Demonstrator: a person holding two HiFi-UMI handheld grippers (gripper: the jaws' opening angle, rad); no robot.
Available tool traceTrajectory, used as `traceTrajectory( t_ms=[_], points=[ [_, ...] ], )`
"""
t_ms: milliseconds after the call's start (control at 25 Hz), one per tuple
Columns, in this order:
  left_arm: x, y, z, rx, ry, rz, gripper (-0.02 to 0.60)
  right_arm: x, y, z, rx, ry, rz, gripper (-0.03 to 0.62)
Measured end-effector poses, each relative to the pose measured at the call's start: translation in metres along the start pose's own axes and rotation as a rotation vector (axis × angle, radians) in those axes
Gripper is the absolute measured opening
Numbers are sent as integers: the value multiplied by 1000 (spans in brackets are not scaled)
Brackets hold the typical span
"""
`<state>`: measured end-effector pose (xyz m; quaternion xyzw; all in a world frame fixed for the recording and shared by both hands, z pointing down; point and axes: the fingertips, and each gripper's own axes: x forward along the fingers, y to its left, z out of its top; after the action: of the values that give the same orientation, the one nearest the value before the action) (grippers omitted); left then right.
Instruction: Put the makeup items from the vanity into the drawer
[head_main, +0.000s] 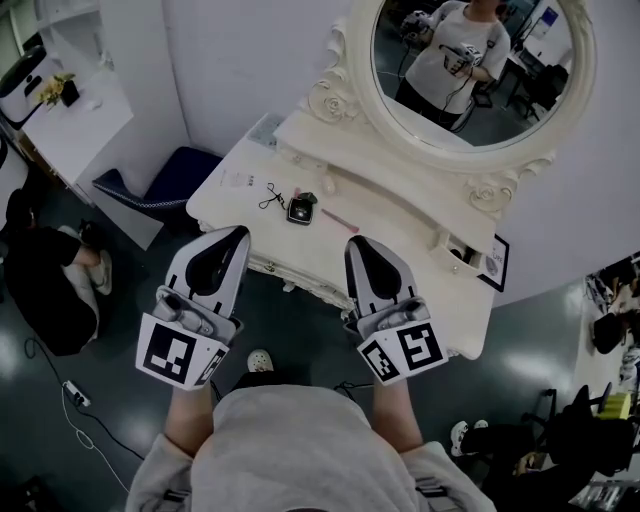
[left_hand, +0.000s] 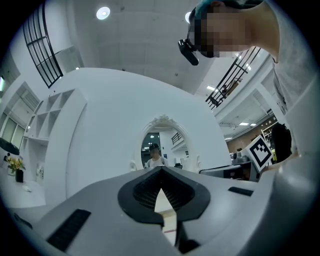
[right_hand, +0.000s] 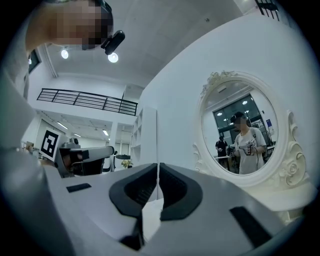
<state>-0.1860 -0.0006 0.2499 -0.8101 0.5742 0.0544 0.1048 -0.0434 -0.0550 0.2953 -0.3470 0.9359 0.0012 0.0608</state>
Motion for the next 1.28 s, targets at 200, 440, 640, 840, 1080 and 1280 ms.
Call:
traceTrajectory(
  t_ms=[200,440,640,840,1080,1280],
  points=[
    [7,21,-5,-13,-15,-37,14,19,5,-6,1,4,-32,26],
    [11,41,-14,-27,-13,-85,14,34,13,-13,5,9,-76,25],
    [21,45,-21,-40,-19,-120,12,37,12,-22,-2,26,-105,26],
    [33,43,-28,-49,-8,-150,14,39,3,-30,16,41,-124,25],
    [57,53,-34,-55,3,-154,14,60,-14,-37,24,67,-118,26],
    [81,67,-39,-61,-3,-150,14,85,-31,-44,21,99,-108,25]
  ],
)
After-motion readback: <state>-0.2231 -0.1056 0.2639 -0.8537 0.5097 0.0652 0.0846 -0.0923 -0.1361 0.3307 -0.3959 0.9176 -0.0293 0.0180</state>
